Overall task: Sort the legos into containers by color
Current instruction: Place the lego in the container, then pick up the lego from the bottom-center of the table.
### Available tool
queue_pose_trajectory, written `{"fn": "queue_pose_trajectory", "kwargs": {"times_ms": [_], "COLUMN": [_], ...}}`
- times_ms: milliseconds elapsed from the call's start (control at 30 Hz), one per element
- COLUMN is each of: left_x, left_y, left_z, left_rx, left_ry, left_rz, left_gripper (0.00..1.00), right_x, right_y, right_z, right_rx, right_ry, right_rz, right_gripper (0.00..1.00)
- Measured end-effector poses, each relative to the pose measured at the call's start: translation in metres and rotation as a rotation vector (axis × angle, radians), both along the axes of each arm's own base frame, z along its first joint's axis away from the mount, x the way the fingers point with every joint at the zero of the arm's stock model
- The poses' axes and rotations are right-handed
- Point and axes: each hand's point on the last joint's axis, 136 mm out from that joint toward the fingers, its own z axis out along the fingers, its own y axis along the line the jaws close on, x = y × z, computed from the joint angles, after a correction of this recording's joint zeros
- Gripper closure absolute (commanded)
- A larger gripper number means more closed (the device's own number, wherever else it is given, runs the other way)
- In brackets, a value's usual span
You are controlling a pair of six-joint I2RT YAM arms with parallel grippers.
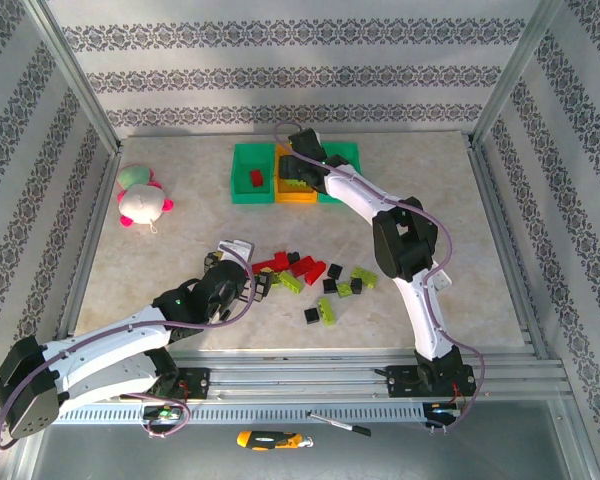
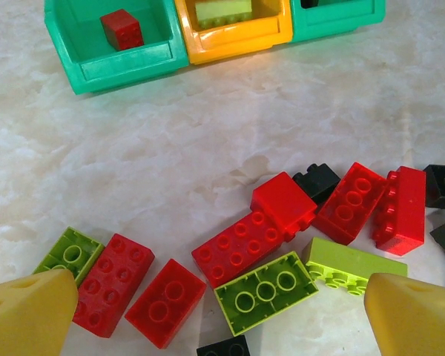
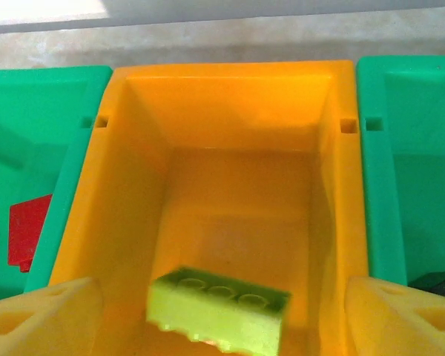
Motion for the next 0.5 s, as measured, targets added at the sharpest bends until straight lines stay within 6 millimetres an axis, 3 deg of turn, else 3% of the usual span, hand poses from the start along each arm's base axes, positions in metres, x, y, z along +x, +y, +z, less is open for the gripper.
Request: {"fn": "queue_pose_trajectory", "kwargs": {"times_ms": [100,200,400,500], "left_x": [0.0,0.001,0.001,0.001], "left_y": [0.002,0.004,0.002,-0.003], "left_z": [-0.001,-0.006,-0.017,-0.018], "left_rx": [-0.013,-0.013,-0.005,-0.006], "left_ry": [0.006,0.025,0.057,0.061], "left_rz": [0.022,0.047,0.052,0.027], "left_gripper": [0.01,0.01,0.01,0.01], "right_x": [-0.008,-0.031,-0.103,-0.144], "right_y": [-0.004,-0.01,-0.037,-0.059], "right_z": [0.003,0.015,0.055,0.058], "right_rx": [-0.02,-0.04,-0.007,0.004], "right_ry": [0.0,-0.001,-0.044,-0.04], "right_rz": [0.018,0.048,0.104,0.103], "right_gripper": [0.07,0.04,0.06,0.07]}}
